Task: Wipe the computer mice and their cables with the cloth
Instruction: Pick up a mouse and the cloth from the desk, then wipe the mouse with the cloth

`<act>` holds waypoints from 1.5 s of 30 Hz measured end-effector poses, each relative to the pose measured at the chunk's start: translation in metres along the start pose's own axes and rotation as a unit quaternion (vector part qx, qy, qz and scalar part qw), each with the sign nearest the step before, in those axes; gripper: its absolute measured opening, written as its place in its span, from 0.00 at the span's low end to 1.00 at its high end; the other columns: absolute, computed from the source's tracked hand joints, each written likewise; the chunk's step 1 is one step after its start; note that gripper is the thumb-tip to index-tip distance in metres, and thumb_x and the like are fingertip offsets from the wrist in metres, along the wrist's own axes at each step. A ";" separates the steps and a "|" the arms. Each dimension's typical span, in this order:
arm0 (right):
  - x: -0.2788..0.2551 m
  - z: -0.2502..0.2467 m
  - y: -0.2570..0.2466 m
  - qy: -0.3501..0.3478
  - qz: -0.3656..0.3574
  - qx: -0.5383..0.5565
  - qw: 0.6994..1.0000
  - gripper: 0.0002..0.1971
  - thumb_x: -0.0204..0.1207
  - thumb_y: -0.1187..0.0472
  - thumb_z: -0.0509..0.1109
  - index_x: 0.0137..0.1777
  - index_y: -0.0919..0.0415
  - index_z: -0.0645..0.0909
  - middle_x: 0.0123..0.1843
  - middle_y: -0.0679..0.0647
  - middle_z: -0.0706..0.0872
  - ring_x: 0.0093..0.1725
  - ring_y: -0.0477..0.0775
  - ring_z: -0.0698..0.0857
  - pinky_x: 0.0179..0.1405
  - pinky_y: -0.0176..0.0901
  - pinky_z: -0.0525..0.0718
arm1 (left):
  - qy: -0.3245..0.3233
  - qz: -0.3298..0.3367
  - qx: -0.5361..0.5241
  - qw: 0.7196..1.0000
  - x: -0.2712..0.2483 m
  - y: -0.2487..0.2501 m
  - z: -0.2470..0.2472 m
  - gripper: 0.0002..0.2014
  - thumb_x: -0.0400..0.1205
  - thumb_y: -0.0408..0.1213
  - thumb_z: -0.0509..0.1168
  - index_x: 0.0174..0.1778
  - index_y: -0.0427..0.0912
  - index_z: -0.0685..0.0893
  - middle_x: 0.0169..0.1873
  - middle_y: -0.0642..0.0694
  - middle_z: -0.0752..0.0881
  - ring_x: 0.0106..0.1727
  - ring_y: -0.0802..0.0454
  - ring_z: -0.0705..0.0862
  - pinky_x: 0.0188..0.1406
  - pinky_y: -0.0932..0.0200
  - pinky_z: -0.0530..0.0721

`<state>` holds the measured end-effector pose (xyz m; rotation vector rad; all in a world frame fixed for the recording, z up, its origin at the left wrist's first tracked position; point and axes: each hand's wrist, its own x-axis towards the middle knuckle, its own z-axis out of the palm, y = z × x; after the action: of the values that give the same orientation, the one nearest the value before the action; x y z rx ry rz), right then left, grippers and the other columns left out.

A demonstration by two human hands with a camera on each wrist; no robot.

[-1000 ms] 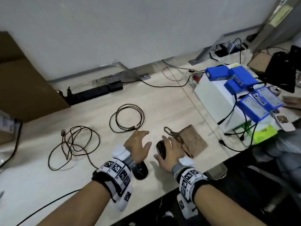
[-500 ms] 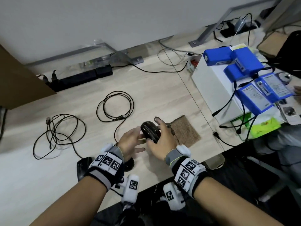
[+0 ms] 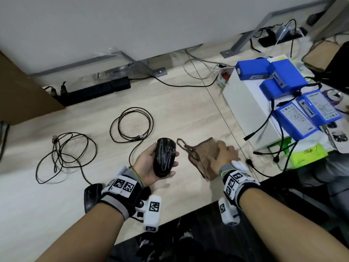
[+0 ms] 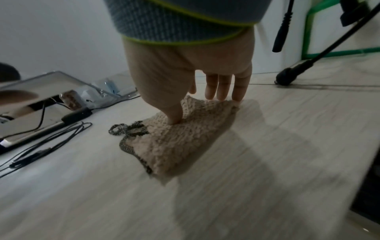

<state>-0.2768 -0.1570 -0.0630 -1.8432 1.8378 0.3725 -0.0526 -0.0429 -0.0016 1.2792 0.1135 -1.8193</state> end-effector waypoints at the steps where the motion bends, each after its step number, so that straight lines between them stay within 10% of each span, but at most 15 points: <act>1: 0.003 0.000 -0.003 -0.006 0.015 0.014 1.000 0.30 0.72 0.46 0.72 0.70 0.51 0.63 0.61 0.61 0.81 0.62 0.67 0.79 0.57 0.56 0.82 | 0.002 0.005 0.003 1.000 -0.005 0.002 -0.002 0.29 0.85 0.59 0.45 0.57 0.43 0.86 0.54 0.44 0.90 0.44 0.45 0.87 0.39 0.50 0.85; 8: -0.015 -0.026 -0.065 -0.031 -0.077 0.288 0.954 0.03 0.70 0.59 0.69 0.38 0.57 0.78 0.38 0.56 0.83 0.42 0.61 0.82 0.41 0.44 0.78 | 0.015 0.060 0.005 0.998 -0.033 0.023 -0.009 0.28 0.87 0.56 0.46 0.62 0.39 0.83 0.53 0.41 0.88 0.46 0.44 0.86 0.40 0.49 0.88; 13: -0.083 -0.080 -0.152 0.003 -0.261 0.480 0.838 0.06 0.77 0.63 0.66 0.51 0.51 0.80 0.44 0.47 0.89 0.42 0.45 0.88 0.40 0.35 0.87 | 0.040 0.115 0.003 0.993 -0.059 0.045 -0.013 0.28 0.88 0.54 0.48 0.62 0.35 0.83 0.51 0.36 0.88 0.41 0.43 0.87 0.32 0.51 0.89; 17: -0.118 -0.064 -0.186 0.008 -0.427 0.301 0.852 0.28 0.71 0.40 0.59 0.66 0.53 0.82 0.64 0.54 0.86 0.64 0.57 0.82 0.67 0.50 0.78 | 0.067 0.200 0.046 0.976 -0.081 0.060 -0.013 0.19 0.87 0.47 0.52 0.51 0.41 0.86 0.39 0.41 0.90 0.39 0.45 0.87 0.36 0.51 0.87; 22: -0.152 -0.037 -0.201 0.189 -0.573 0.213 0.769 0.17 0.80 0.52 0.62 0.64 0.53 0.84 0.68 0.61 0.80 0.64 0.64 0.76 0.67 0.52 0.74 | 0.055 0.270 -0.008 0.961 -0.103 0.083 -0.027 0.12 0.85 0.40 0.56 0.50 0.41 0.84 0.45 0.38 0.87 0.41 0.46 0.88 0.36 0.55 0.86; 24: -0.148 -0.045 -0.212 0.230 -0.584 0.215 0.748 0.15 0.81 0.49 0.62 0.62 0.52 0.84 0.61 0.59 0.81 0.59 0.59 0.77 0.61 0.44 0.76 | 0.043 0.281 0.030 0.958 -0.109 0.088 -0.032 0.15 0.86 0.44 0.54 0.51 0.42 0.84 0.45 0.38 0.87 0.37 0.46 0.87 0.31 0.57 0.83; 30: -0.128 -0.081 -0.244 0.165 -0.378 0.327 0.850 0.12 0.83 0.53 0.63 0.49 0.53 0.88 0.46 0.54 0.87 0.52 0.55 0.84 0.53 0.41 0.77 | 0.002 0.284 0.109 0.953 -0.128 0.094 -0.035 0.18 0.86 0.50 0.51 0.63 0.48 0.80 0.40 0.36 0.86 0.28 0.40 0.83 0.15 0.62 0.74; 37: -0.157 -0.076 -0.255 0.306 -0.443 0.350 0.767 0.17 0.77 0.49 0.64 0.58 0.54 0.88 0.49 0.48 0.79 0.49 0.34 0.76 0.52 0.27 0.74 | 0.021 0.296 0.078 0.952 -0.141 0.109 -0.043 0.16 0.87 0.49 0.53 0.57 0.47 0.83 0.32 0.41 0.83 0.25 0.42 0.81 0.16 0.63 0.72; 42: -0.179 -0.059 -0.256 0.256 -0.608 0.280 0.698 0.10 0.75 0.55 0.71 0.51 0.57 0.89 0.45 0.52 0.77 0.40 0.46 0.79 0.39 0.34 0.78 | 0.002 0.290 0.044 0.956 -0.142 0.117 -0.049 0.14 0.85 0.35 0.50 0.45 0.40 0.81 0.33 0.41 0.84 0.30 0.47 0.84 0.22 0.61 0.80; 45: -0.159 -0.074 -0.257 0.259 -0.560 0.314 0.722 0.09 0.73 0.50 0.72 0.48 0.53 0.89 0.43 0.49 0.79 0.40 0.44 0.80 0.42 0.34 0.80 | -0.014 0.270 0.128 0.954 -0.149 0.115 -0.053 0.17 0.88 0.42 0.48 0.48 0.41 0.82 0.33 0.42 0.84 0.25 0.49 0.81 0.13 0.67 0.69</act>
<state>-0.0429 -0.0722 0.1238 -2.1910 0.5765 -1.1451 0.0772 0.0047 0.1371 1.3014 -0.4620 -1.4022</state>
